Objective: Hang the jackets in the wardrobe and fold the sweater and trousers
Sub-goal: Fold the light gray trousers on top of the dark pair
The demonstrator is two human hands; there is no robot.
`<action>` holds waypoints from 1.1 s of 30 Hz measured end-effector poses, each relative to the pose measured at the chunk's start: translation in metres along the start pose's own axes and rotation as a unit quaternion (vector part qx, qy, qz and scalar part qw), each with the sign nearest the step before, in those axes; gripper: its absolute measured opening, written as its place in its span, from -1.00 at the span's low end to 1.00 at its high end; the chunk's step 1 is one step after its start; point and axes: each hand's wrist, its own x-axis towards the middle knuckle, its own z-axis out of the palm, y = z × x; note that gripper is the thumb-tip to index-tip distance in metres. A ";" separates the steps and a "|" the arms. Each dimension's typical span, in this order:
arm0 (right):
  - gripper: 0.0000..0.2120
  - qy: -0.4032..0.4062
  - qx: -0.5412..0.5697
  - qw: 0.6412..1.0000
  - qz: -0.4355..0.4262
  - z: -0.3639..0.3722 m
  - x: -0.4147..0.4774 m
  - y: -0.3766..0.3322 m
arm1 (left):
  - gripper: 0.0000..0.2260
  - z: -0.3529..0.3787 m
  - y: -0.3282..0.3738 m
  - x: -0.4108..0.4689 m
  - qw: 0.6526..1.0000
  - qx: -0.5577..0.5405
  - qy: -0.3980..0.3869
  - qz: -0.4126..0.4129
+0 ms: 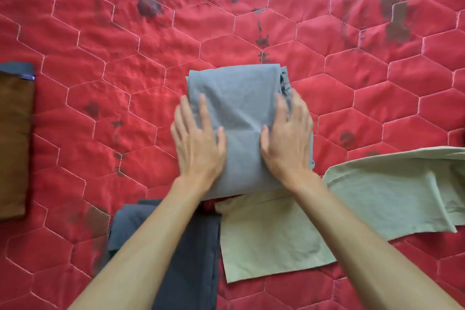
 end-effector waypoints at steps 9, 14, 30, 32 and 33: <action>-0.35 -0.095 -0.068 0.988 -0.099 0.036 0.000 0.038 | -0.37 0.043 -0.020 0.003 0.991 0.089 -0.029 0.094; -0.03 -0.109 0.026 0.985 0.128 0.010 -0.013 0.045 | -0.13 0.029 -0.003 -0.025 0.980 -0.052 -0.045 -0.187; -0.44 -0.387 0.453 0.722 0.350 -0.048 -0.115 0.004 | -0.68 -0.071 -0.083 -0.088 0.734 -0.477 -0.364 -0.319; -0.40 -0.384 0.470 0.715 0.347 -0.048 -0.146 -0.013 | -0.73 -0.094 -0.102 -0.114 0.752 -0.477 -0.350 -0.289; -0.38 -0.386 0.476 0.711 0.344 -0.049 -0.162 -0.024 | -0.74 -0.105 -0.113 -0.128 0.759 -0.476 -0.347 -0.277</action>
